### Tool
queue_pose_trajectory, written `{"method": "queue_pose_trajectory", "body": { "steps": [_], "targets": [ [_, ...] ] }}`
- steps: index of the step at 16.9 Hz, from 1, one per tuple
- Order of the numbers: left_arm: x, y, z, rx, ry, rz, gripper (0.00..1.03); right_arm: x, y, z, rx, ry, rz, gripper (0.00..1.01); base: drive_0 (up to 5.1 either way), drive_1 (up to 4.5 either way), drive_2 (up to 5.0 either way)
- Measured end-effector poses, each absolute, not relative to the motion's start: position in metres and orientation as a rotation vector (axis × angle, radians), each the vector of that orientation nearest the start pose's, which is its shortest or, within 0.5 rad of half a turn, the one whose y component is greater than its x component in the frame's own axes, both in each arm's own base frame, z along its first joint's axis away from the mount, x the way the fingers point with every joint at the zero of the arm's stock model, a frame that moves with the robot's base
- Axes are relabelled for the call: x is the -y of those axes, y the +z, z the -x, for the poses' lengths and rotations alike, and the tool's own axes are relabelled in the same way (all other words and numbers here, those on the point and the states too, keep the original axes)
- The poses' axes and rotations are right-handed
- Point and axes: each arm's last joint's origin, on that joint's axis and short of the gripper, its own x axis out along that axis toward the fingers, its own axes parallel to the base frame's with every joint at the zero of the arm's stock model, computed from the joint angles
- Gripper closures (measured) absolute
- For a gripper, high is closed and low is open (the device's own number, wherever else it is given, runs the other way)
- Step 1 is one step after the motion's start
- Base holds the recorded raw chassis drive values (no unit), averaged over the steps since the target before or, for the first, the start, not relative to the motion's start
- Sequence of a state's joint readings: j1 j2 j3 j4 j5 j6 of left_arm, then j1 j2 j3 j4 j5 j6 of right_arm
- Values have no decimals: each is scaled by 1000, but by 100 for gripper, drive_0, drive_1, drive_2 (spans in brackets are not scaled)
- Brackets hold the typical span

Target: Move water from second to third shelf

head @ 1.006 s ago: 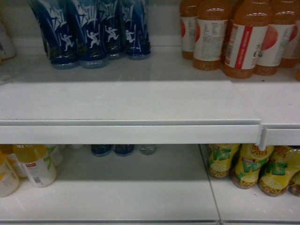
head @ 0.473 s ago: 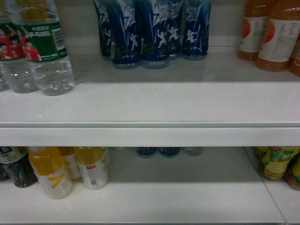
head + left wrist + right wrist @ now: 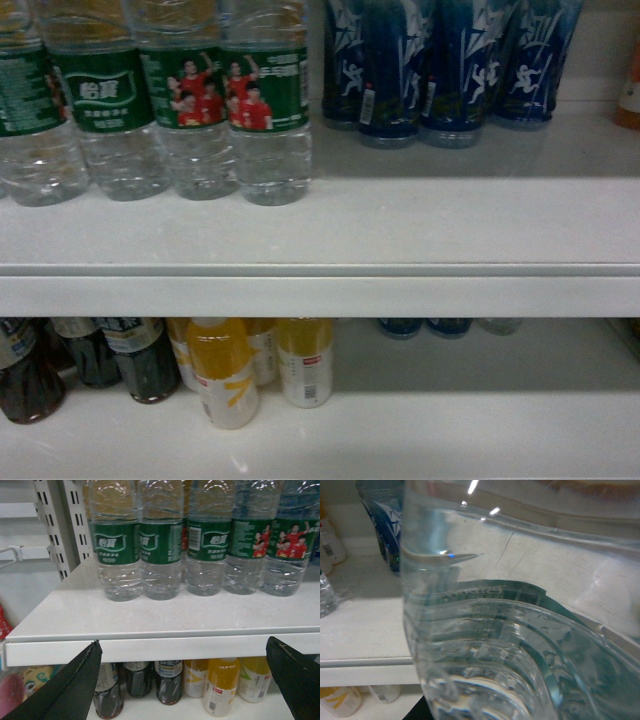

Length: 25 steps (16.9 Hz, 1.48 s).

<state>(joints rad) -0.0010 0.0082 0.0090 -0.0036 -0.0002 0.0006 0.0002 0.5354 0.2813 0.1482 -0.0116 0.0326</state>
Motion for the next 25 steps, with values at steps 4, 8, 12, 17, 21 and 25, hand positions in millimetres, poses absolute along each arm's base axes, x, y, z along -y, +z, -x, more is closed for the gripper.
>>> {"method": "queue_pose_trajectory", "body": {
  "steps": [4, 8, 12, 17, 21, 25],
  "targets": [
    [0, 166, -98, -2, 0, -1, 5, 0, 225, -141, -105, 13, -34, 61, -506, 240, 240],
    [0, 166, -98, -3, 0, -1, 5, 0, 225, -141, -103, 11, -34, 61, -498, 247, 247],
    [0, 165, -98, -4, -1, -1, 5, 0, 224, -141, -106, 11, -34, 61, -491, 254, 254],
    [0, 166, -98, -3, 0, -1, 5, 0, 225, -141, -104, 12, -34, 61, -501, 244, 244],
    [0, 165, -98, -8, 5, -1, 5, -1, 225, -141, -99, 29, -34, 61, -247, 125, 125],
    [0, 166, -98, -2, 0, -1, 5, -1, 225, -141, -102, 16, -33, 61, 0, 0, 0]
  ]
}}
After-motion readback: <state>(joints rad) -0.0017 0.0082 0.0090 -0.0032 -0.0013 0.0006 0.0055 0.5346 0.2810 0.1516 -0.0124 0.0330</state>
